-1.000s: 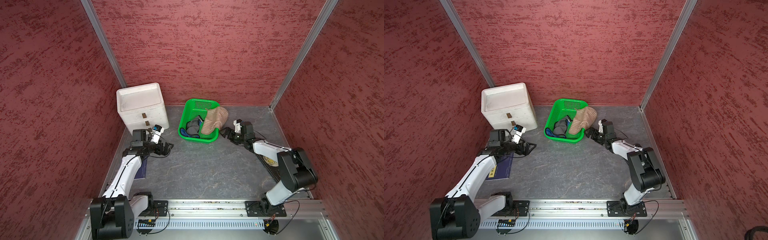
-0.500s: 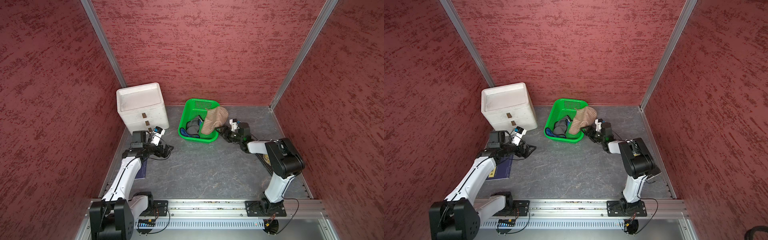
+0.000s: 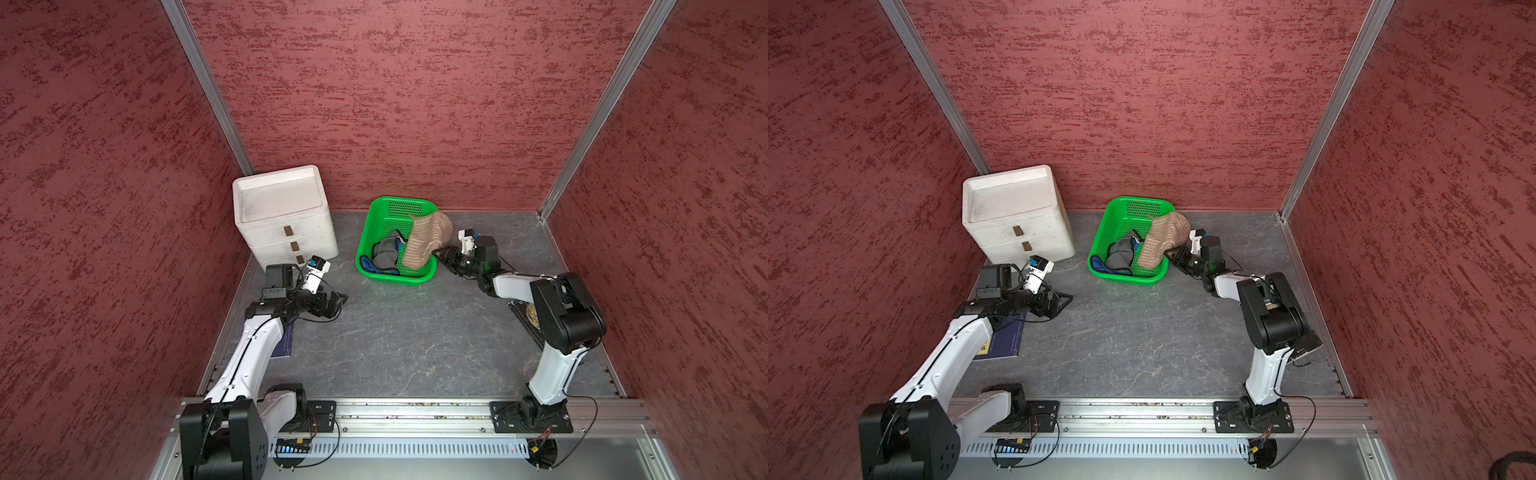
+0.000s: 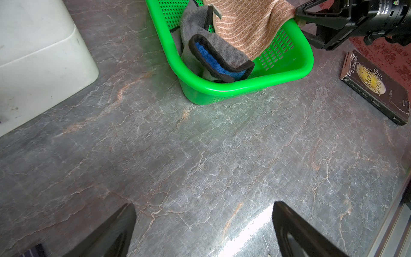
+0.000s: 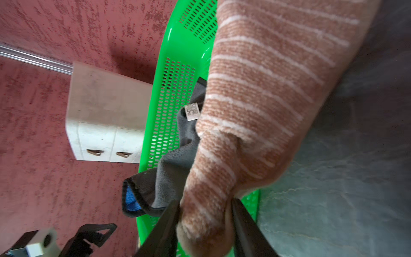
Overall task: Fold the square dishcloth
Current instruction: Pick up the cleaning item from the bin.
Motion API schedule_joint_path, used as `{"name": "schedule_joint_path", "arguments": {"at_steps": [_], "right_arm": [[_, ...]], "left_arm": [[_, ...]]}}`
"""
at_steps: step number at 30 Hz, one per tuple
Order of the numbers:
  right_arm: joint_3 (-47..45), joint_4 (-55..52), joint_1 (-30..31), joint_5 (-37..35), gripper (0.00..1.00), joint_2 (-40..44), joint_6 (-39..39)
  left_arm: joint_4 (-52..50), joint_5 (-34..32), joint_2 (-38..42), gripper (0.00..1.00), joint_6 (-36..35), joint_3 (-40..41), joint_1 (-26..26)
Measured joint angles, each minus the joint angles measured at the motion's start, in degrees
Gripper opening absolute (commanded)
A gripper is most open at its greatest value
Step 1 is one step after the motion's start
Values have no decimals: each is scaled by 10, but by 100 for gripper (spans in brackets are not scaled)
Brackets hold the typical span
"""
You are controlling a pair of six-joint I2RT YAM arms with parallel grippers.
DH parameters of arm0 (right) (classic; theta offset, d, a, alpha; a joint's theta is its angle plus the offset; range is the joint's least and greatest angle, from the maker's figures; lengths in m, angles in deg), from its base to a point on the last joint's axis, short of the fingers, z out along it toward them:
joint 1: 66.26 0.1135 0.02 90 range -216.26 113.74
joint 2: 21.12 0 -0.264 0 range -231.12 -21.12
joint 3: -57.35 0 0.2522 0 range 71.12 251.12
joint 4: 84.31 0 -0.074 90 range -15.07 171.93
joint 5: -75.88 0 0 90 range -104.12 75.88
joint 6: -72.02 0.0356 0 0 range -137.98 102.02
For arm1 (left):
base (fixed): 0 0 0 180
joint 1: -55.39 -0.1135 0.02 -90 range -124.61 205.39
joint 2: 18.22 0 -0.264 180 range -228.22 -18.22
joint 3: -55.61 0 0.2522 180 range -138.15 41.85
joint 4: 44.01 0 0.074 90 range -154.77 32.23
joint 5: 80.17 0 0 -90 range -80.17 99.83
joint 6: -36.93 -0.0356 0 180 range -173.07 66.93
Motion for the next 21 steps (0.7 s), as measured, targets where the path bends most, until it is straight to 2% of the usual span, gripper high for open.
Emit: {"name": "schedule_joint_path", "arguments": {"at_steps": [4,6,9,11,21], "right_arm": [[26,-70,-1,-34,37,9,-41],[36,-92,-1,-50,29,14,-58],[42,-113,-1,-68,10,17,-76],[45,-125,-1,-74,2,17,-83],[86,-216,1,-95,0,45,-128]], "left_arm": [[2,0,0,100,0,5,3],[2,0,0,100,-1,7,3],[3,-1,0,100,-6,8,5],[3,-2,0,100,-9,8,5],[5,-5,7,100,-11,8,8]]}}
